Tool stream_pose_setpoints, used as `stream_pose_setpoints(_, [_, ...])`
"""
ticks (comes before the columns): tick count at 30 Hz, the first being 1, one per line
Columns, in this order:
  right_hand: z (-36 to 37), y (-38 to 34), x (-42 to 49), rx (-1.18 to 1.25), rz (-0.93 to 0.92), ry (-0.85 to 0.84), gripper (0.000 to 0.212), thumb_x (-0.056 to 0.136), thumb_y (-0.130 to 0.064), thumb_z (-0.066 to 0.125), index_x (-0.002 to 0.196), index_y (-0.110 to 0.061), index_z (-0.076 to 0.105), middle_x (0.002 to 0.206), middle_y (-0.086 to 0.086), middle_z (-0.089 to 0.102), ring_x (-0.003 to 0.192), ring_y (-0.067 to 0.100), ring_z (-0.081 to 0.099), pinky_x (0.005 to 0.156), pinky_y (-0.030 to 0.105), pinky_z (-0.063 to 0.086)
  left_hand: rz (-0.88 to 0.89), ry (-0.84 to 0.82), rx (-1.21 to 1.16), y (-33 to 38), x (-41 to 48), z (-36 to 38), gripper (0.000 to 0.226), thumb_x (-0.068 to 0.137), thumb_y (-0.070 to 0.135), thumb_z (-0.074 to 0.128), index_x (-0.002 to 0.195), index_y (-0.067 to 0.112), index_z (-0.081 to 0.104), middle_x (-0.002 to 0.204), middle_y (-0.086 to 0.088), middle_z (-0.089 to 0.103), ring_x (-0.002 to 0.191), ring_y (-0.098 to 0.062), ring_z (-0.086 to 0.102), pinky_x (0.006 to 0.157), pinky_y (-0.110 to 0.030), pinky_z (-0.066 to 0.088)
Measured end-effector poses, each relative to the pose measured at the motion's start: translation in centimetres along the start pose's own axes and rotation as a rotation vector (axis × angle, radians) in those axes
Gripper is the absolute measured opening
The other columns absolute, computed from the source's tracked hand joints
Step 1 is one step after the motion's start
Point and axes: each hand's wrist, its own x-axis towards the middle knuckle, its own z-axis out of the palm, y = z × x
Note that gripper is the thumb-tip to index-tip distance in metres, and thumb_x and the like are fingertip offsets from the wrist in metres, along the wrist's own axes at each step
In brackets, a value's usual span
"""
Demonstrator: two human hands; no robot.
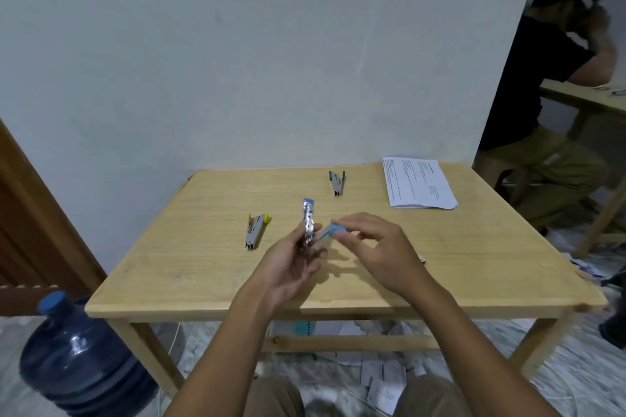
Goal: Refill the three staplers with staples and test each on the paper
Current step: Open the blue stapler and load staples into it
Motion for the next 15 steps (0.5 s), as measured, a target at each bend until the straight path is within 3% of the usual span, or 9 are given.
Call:
stream_pose_setpoints(3, [0.2,0.0,0.8,0.158,0.188,0.093,0.014,0.088,-0.034,0.068,0.099,-0.030,0.076,0.110,-0.013,0.069,0.103,-0.003,0.062,0.086,0.022,0.049,-0.033,-0.136,0.124,-0.7,-1.2,0.4,0.033,0.103,0.027,0.041,0.117,0.004,0.059,0.088,-0.013,0.068,0.047,-0.013,0.051,0.043,-0.020,0.042])
stream_pose_setpoints(6, [1.1,0.6,0.9,0.322,0.382,0.075,0.050,0.076,-0.056,0.066,0.121,-0.032,0.067,0.120,-0.014,0.067,0.112,0.002,0.061,0.094,0.031,0.051,-0.028,-0.177,0.095,-1.5,-1.7,0.4,0.032,0.102,0.028,0.040,0.117,0.003,0.056,0.082,-0.011,0.064,0.043,-0.011,0.048,0.044,-0.021,0.039])
stream_pose_setpoints(8, [1.6,0.7,0.8,0.460,0.502,0.015,0.068,0.074,-0.063,0.067,0.129,-0.025,0.062,0.120,-0.007,0.069,0.111,0.010,0.063,0.091,0.033,0.052,-0.036,-0.186,0.051,-1.9,-1.8,0.3,0.031,0.101,0.028,0.043,0.114,0.004,0.058,0.079,-0.010,0.062,0.043,-0.011,0.047,0.043,-0.020,0.039])
stream_pose_setpoints(12, [2.2,0.1,0.9,0.793,0.573,-0.042,0.043,0.087,-0.048,0.064,0.096,-0.006,0.070,0.081,0.008,0.068,0.070,0.019,0.056,0.062,0.027,0.048,-0.045,-0.231,0.076,-2.0,-2.1,0.2,0.029,0.100,0.030,0.045,0.112,0.007,0.058,0.079,-0.008,0.060,0.045,-0.010,0.046,0.046,-0.021,0.037])
stream_pose_setpoints(15, [2.5,-0.2,1.1,0.820,0.563,0.011,0.036,0.091,-0.039,0.063,0.086,-0.005,0.072,0.074,0.009,0.061,0.060,0.018,0.049,0.050,0.023,0.045,-0.065,-0.239,0.088,-1.8,-2.1,0.3,0.035,0.101,0.031,0.043,0.119,0.005,0.058,0.081,-0.008,0.060,0.047,-0.011,0.046,0.047,-0.021,0.038])
